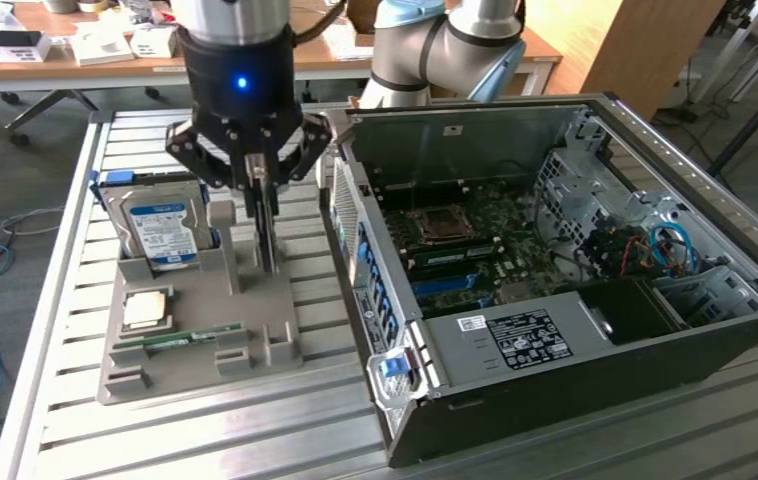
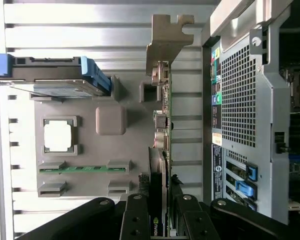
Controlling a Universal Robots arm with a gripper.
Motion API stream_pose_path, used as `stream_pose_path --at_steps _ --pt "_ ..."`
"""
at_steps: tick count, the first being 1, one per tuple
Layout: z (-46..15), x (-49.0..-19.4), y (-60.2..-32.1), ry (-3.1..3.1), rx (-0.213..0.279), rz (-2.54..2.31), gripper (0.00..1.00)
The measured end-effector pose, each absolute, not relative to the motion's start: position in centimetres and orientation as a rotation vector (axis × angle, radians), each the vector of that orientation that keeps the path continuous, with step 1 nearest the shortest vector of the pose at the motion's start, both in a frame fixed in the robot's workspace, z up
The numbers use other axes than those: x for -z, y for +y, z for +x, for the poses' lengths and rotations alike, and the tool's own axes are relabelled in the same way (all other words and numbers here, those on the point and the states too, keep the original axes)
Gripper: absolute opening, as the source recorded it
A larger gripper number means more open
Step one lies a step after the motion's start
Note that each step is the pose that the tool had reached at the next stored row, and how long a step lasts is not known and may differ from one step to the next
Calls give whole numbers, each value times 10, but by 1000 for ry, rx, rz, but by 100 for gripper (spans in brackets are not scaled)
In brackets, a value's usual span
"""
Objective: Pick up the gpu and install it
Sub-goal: 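Pick up the gpu and move the gpu toward the slot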
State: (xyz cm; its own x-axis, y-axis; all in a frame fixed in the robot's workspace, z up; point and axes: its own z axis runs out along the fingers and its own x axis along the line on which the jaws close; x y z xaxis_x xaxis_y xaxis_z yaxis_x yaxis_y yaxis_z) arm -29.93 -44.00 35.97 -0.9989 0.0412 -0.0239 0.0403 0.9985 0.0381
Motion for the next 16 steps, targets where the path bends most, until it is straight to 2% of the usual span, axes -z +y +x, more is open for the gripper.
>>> stream_pose_path --at_steps 16 --pt "-299 -417 -440 3116 -58 64 27"
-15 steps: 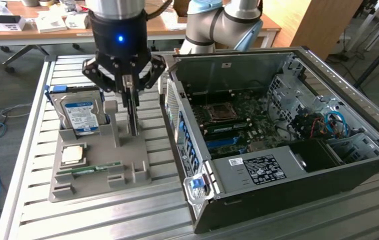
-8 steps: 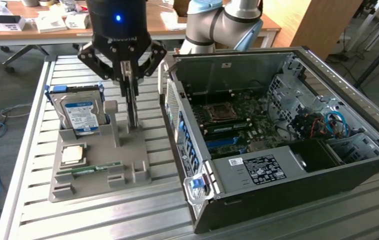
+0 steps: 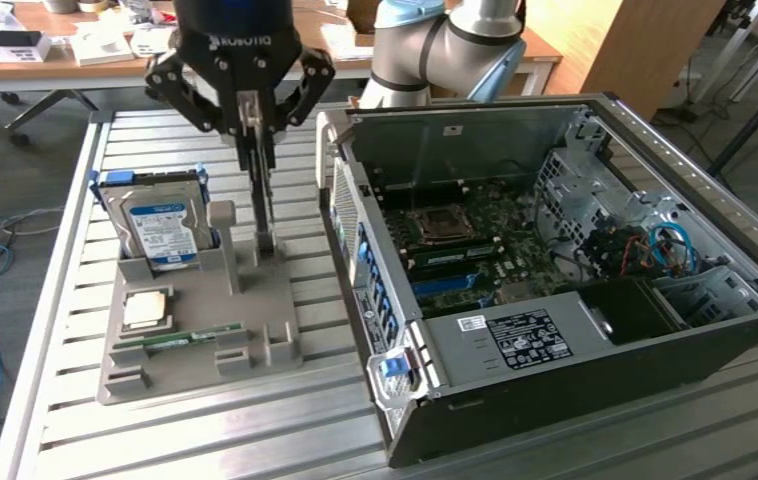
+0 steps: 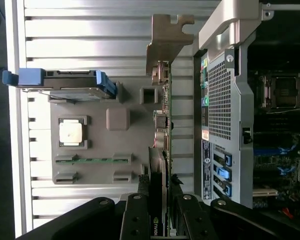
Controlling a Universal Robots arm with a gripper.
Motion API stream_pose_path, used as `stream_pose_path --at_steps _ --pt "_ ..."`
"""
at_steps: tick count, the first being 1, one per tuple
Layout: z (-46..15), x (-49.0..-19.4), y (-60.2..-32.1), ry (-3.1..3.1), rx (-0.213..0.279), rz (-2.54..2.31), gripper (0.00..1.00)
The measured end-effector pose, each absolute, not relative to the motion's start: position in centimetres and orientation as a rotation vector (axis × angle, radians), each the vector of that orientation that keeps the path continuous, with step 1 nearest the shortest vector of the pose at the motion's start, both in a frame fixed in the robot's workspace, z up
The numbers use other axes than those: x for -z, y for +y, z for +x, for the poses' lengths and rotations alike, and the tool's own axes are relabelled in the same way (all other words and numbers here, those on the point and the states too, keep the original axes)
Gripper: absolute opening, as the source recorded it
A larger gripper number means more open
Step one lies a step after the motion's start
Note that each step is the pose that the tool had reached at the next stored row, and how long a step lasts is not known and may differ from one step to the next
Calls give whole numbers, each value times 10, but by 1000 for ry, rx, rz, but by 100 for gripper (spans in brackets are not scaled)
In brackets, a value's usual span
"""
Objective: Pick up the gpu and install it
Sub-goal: 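Pick up the gpu and move the gpu toward the slot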
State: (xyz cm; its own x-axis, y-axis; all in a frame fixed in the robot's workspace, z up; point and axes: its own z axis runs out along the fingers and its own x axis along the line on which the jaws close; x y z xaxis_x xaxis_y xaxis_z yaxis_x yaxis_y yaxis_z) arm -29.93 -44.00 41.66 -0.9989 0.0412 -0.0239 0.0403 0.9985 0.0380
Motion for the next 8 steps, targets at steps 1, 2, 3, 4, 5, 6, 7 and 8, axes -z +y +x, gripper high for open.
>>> stream_pose_path --at_steps 1,2,3,4,5,6,7,8 --pt "-299 -420 -440 3116 -59 64 27" --pt "-299 -423 -440 3116 -59 64 27" --pt "-299 -426 -440 3116 -59 63 27" --pt "-299 -429 -440 3116 -59 64 27" --pt "-299 -432 -440 3116 -59 64 27" --pt "-299 -436 -440 3116 -59 64 27" --pt "-299 -439 -440 3116 -59 64 27" --pt "-299 -442 -440 3116 -59 64 27"
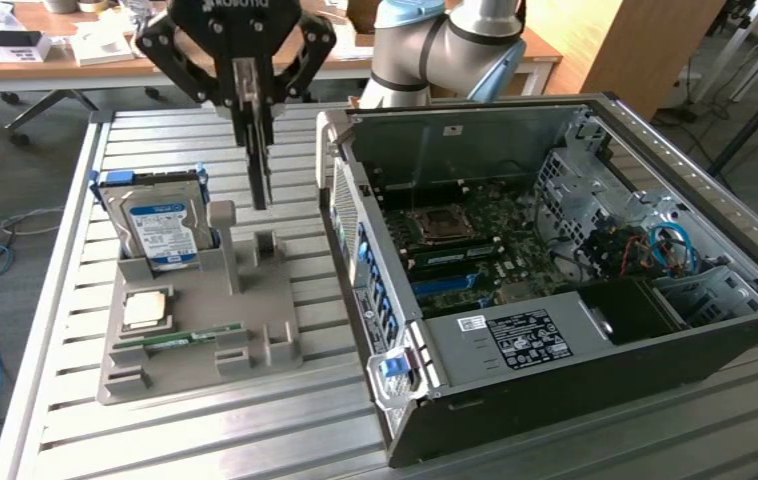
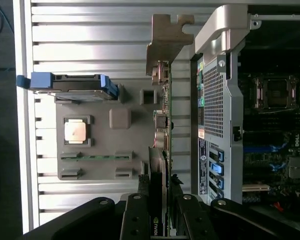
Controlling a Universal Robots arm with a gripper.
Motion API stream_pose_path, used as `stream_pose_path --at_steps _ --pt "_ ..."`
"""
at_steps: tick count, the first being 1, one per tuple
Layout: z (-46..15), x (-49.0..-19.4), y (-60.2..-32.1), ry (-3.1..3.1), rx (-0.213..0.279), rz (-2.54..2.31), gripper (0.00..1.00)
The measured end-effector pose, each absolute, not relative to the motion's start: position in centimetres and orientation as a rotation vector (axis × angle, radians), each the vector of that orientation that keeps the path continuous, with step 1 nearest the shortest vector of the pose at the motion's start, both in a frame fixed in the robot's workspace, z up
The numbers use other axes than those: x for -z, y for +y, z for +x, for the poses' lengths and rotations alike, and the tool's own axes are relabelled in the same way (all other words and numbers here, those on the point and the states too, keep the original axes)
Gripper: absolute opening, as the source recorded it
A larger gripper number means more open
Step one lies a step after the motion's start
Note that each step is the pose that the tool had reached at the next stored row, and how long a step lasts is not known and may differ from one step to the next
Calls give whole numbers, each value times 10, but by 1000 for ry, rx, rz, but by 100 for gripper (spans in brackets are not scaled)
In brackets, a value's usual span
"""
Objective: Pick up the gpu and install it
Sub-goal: 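Pick up the gpu and move the gpu toward the slot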
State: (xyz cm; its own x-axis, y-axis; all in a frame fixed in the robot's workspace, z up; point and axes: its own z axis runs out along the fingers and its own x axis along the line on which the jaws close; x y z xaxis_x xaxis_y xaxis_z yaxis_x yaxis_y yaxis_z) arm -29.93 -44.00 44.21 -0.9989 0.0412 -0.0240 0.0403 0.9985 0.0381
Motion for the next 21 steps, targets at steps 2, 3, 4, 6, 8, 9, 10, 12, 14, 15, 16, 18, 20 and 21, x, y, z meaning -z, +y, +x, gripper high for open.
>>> stream_pose_path --at_steps 2,3,4,6,8,9,10,12,14,15,16,18,20,21 --pt "-299 -449 -440 3116 -59 64 27" --pt "-299 -452 -440 3116 -59 64 27" --pt "-299 -454 -440 3116 -59 64 27" --pt "-299 -455 -440 3116 -59 64 27" --pt "-299 -455 -440 3116 -59 64 27" --pt "-299 -455 -440 3116 -59 63 27" --pt "-299 -455 -440 3116 -59 63 27" --pt "-295 -455 -440 3116 -59 63 27" --pt "-289 -455 -440 3116 -59 63 27" --pt "-286 -455 -440 3116 -59 63 27" --pt "-283 -455 -440 3116 -59 63 27" --pt "-276 -455 -440 3116 -59 63 27" --pt "-269 -455 -440 3116 -59 64 27" --pt "-265 -455 -440 3116 -59 64 27"
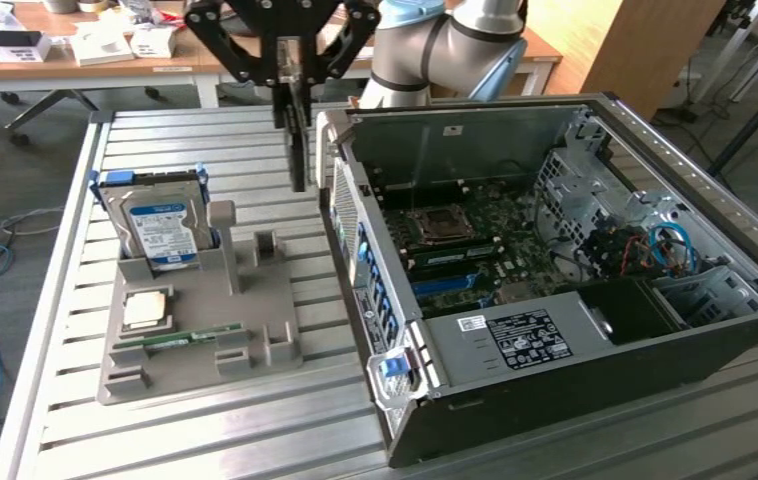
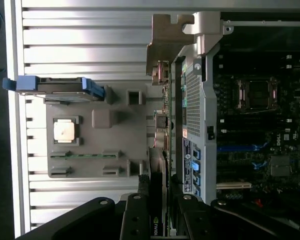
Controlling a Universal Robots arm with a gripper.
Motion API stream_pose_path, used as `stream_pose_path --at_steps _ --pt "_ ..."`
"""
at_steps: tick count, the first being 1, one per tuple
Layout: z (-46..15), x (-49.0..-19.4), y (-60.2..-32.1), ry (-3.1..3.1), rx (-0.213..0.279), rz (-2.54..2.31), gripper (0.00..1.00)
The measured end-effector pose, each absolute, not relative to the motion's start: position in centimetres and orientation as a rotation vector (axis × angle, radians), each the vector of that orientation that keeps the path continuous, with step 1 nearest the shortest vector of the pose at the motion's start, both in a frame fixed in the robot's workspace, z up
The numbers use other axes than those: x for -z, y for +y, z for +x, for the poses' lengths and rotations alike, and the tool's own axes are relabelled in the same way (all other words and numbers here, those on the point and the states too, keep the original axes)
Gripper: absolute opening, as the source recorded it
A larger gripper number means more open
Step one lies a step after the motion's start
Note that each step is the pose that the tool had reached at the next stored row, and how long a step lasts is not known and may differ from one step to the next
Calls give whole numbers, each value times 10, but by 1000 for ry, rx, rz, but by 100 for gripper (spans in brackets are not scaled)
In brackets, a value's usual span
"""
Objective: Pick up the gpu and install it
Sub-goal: 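Pick up the gpu and move the gpu toward the slot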
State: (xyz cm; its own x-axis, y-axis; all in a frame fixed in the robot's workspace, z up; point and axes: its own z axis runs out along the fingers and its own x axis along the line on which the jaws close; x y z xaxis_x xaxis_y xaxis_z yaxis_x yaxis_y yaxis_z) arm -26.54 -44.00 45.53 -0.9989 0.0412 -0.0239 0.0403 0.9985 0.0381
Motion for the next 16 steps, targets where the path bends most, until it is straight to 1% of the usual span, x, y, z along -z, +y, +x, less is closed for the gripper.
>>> stream_pose_path --at_steps 16 --pt "-205 -455 -440 3116 -59 64 27"
